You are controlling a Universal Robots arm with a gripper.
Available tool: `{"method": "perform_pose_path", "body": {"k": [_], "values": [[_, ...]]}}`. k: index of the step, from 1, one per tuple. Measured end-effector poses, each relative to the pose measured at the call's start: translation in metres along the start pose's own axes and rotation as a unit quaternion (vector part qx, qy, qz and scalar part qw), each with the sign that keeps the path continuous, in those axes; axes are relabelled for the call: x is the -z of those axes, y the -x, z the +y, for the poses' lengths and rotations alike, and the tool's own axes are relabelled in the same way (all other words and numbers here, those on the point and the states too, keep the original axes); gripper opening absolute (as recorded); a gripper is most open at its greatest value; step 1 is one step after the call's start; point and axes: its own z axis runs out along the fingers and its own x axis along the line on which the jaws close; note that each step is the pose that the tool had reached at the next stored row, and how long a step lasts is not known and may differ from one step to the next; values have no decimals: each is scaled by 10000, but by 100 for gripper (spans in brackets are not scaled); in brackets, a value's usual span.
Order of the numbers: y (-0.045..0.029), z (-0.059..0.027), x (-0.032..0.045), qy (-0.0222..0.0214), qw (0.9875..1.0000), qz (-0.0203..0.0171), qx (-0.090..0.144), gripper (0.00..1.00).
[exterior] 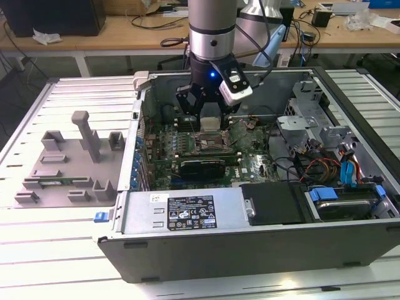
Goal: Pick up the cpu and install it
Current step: 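Pick up the cpu and move it towards the insertion slot, then place the cpu into insertion slot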
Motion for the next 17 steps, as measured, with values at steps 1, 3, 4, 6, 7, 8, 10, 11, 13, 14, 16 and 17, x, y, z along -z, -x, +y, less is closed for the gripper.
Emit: {"method": "perform_pose_path", "body": {"k": [1, 3, 4, 6, 7, 8, 10, 11, 13, 14, 16, 17], "values": [[2, 5, -16, 0, 10000, 0, 6, 55], [11, 22, -37, 0, 10000, 1, 18, 55], [15, 29, -43, 0, 10000, 1, 20, 55], [25, 40, -59, 0, 10000, 1, 22, 55], [32, 43, -73, 0, 10000, 1, 22, 55], [37, 45, -87, 0, 10000, 1, 11, 55], [40, 50, -101, -1, 10000, 0, -21, 55], [40, 51, -102, -1, 10000, 0, -21, 55], [40, 51, -102, -2, 10000, 0, -21, 55], [40, 51, -104, -1, 10000, 0, -21, 55], [40, 51, -105, -2, 10000, 0, -22, 55], [40, 51, -105, -1, 10000, 0, -21, 55]]}}
